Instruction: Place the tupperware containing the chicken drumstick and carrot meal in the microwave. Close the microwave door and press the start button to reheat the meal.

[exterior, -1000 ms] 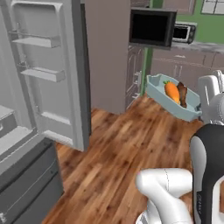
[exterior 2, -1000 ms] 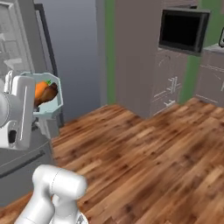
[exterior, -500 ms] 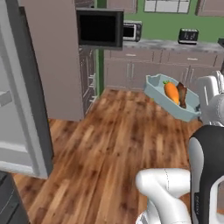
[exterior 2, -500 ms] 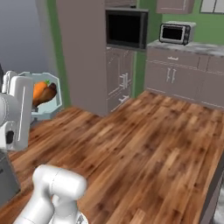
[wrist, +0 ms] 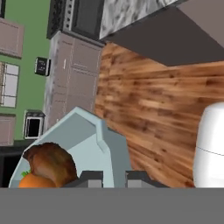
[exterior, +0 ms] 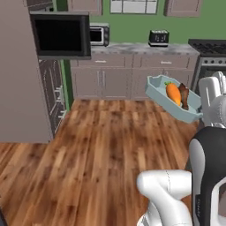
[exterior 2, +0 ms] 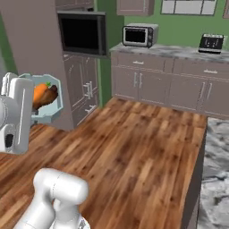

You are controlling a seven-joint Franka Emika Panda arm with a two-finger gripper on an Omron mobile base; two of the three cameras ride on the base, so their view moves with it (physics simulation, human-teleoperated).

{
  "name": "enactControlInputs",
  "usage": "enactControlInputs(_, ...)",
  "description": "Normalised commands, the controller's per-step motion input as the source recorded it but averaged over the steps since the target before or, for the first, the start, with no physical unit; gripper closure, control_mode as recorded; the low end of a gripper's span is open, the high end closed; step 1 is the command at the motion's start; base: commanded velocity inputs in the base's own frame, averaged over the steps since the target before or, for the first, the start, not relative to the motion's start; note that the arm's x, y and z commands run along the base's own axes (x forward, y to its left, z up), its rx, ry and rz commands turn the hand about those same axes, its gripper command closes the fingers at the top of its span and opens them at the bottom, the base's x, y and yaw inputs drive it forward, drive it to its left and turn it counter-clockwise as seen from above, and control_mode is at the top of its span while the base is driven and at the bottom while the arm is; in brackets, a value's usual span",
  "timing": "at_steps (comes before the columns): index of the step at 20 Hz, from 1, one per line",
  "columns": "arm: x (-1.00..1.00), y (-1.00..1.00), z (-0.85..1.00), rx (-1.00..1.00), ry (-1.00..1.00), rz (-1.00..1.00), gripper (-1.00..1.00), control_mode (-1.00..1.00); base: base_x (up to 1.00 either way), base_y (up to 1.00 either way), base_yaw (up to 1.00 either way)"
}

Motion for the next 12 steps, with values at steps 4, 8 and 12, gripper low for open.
enactControlInputs(4,0.0,0.0,0.0,0.0,0.0,0.0,1.0,1.0,1.0,-0.38,-0.16)
enactControlInputs(8,0.0,0.0,0.0,0.0,0.0,0.0,1.0,1.0,1.0,-0.39,-0.05)
enactControlInputs(12,0.0,0.0,0.0,0.0,0.0,0.0,1.0,1.0,1.0,-0.5,0.0)
